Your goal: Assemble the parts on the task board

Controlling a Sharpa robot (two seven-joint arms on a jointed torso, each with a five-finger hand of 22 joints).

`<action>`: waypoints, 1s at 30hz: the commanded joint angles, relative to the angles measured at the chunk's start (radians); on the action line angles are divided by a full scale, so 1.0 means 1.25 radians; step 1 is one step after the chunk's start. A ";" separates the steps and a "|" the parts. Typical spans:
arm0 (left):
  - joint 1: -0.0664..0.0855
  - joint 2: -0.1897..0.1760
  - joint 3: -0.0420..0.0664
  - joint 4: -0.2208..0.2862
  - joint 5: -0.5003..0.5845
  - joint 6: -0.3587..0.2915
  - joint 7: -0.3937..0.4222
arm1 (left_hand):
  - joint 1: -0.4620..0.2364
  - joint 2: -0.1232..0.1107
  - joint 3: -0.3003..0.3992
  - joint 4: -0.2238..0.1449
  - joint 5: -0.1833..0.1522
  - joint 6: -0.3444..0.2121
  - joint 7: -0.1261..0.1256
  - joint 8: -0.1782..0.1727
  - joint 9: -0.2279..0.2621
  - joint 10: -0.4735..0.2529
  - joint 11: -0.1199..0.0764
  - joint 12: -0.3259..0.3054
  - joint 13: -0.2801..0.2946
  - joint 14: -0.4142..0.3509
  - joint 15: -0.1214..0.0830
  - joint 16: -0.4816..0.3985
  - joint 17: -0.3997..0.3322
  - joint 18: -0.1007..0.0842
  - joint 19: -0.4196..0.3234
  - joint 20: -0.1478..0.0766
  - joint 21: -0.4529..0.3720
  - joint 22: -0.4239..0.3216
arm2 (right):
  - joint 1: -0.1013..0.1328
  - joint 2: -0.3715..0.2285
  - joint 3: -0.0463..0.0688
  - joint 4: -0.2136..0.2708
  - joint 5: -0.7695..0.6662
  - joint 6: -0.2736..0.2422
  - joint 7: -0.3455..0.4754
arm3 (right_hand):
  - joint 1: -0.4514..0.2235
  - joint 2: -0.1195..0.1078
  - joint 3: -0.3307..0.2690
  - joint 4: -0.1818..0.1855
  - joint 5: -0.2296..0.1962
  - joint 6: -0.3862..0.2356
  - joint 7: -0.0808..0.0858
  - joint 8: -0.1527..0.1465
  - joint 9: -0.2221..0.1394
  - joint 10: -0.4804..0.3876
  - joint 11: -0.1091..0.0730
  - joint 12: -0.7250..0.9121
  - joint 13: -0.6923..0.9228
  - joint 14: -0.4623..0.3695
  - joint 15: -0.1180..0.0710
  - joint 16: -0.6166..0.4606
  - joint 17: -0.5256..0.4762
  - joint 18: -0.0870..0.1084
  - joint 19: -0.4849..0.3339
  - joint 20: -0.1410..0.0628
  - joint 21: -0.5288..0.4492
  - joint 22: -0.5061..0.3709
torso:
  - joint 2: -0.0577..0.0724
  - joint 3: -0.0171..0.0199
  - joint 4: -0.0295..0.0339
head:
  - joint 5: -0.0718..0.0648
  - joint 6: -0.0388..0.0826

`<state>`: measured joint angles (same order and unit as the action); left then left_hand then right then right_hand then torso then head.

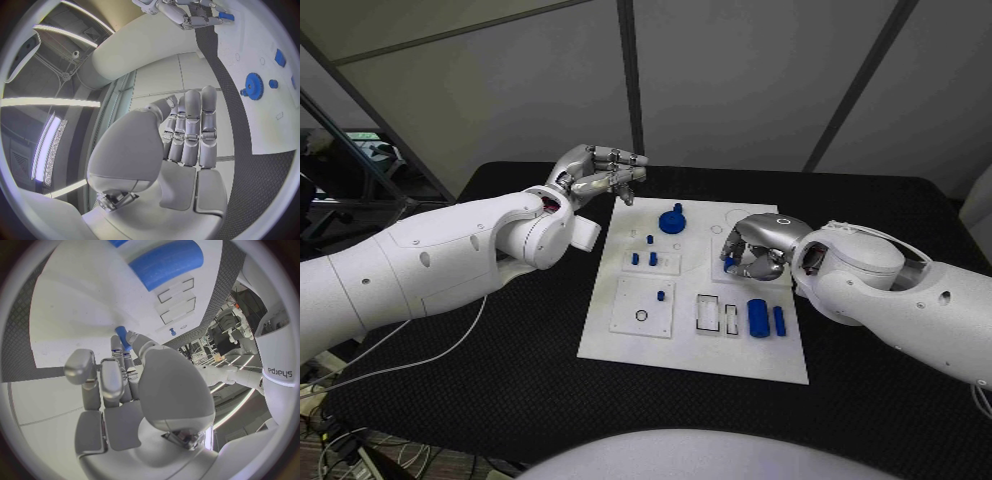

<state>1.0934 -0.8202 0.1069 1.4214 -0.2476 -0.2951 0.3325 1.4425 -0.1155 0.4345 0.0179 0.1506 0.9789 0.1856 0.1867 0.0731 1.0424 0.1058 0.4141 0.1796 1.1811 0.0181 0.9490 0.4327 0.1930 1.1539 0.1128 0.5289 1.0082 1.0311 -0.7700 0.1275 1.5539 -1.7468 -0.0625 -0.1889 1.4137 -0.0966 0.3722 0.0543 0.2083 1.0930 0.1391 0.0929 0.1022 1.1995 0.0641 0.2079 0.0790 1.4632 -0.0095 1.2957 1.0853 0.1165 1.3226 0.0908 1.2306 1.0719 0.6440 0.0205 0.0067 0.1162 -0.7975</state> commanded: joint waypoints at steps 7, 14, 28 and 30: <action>0.001 0.000 0.000 0.001 -0.002 0.009 0.006 | -0.003 0.005 0.002 -0.002 0.005 -0.005 0.001 -0.001 -0.001 -0.006 -0.001 0.004 0.001 -0.003 0.001 0.000 -0.001 -0.008 -0.004 0.002 -0.004 -0.001 | 0.000 -0.011 0.000 0.025 0.008 -0.068 0.015 | 0.018 0.014 0.012 -0.007 0.005 0.031 -0.008 0.013 0.010 0.035 -0.008 -0.007 0.008 0.028 -0.013 0.009 0.007 -0.010 0.010 -0.007 0.011 0.013 | 0.000 0.0002 0.0005 | -0.001 -0.001; 0.001 0.001 0.000 0.000 -0.002 0.006 0.006 | -0.002 0.005 0.004 -0.004 0.005 -0.006 0.000 -0.001 -0.001 -0.006 -0.001 0.005 0.001 -0.003 0.001 0.000 -0.001 -0.008 -0.004 0.002 -0.004 -0.001 | 0.001 -0.030 0.000 0.054 0.021 -0.120 0.012 | 0.022 0.010 0.014 -0.013 0.007 0.032 -0.008 0.012 0.011 0.036 -0.008 -0.012 0.009 0.028 -0.014 0.009 0.006 -0.011 0.010 -0.009 0.011 0.013 | -0.001 -0.0002 0.0000 | -0.002 0.004; 0.001 0.005 0.000 -0.006 -0.002 0.004 0.008 | 0.001 0.006 0.006 -0.006 0.005 -0.006 0.000 -0.001 -0.001 -0.006 -0.002 0.006 0.001 -0.004 0.001 -0.001 -0.002 -0.008 -0.004 0.002 -0.004 0.000 | 0.001 -0.059 0.002 0.185 0.093 -0.183 0.027 | 0.020 0.007 0.014 -0.014 0.011 0.030 -0.006 0.010 0.011 0.035 -0.007 -0.018 0.009 0.028 -0.013 0.009 0.006 -0.011 0.010 -0.009 0.013 0.015 | -0.001 -0.0017 0.0008 | 0.004 0.002; 0.001 0.006 0.000 -0.007 -0.002 0.004 0.009 | 0.001 0.006 0.006 -0.006 0.005 -0.006 0.000 -0.001 -0.001 -0.006 -0.002 0.006 0.001 -0.004 0.001 -0.001 -0.002 -0.008 -0.004 0.002 -0.004 0.000 | 0.001 -0.047 0.002 0.188 0.104 -0.184 0.029 | 0.020 0.007 0.014 -0.014 0.011 0.030 -0.006 0.010 0.011 0.035 -0.007 -0.018 0.009 0.028 -0.013 0.009 0.006 -0.011 0.010 -0.009 0.013 0.015 | -0.001 -0.0016 0.0013 | 0.005 0.002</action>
<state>1.0934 -0.8145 0.1068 1.4136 -0.2478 -0.2949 0.3321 1.4425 -0.1155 0.4403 0.0122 0.1506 0.9790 0.1856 0.1867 0.0732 1.0425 0.1058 0.4180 0.1793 1.1811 0.0181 0.9490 0.4315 0.1930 1.1539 0.1128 0.5288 1.0082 1.0304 -0.8344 0.1287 1.7835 -1.6646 -0.2490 -0.1712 1.4414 -0.0879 0.3884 0.0413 0.2171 1.1256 0.1293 0.1058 0.1034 1.2366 0.0519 0.1883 0.0895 1.4668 -0.0201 1.3020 1.0934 0.1165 1.3296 0.0837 1.2422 1.0901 0.6427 0.0192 0.0067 0.1213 -0.7944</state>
